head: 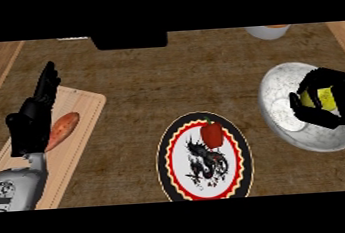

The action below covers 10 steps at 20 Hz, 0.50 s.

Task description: Pick the pear from the plate and place it in the bowl

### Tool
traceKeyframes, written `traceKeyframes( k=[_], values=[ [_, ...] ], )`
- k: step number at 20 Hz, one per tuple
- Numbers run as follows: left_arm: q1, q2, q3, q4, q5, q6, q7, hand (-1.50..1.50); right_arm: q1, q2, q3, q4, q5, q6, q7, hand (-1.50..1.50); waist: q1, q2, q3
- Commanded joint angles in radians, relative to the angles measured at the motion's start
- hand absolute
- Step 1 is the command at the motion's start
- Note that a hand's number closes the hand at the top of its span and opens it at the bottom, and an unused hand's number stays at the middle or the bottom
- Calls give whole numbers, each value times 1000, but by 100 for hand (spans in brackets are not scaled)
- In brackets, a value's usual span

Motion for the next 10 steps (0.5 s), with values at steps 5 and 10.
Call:
traceKeyframes(
  k=[5, 10],
  values=[
    [-2, -31, -3, 4, -27, -3, -25, 0, -249, 109, -80, 529, 44, -29, -182, 150, 16, 3, 1],
    [-58, -38, -8, 12, -33, -10, 35, 0, -371, 155, -67, 719, 16, 125, -188, -150, 18, 5, 1]
  ],
)
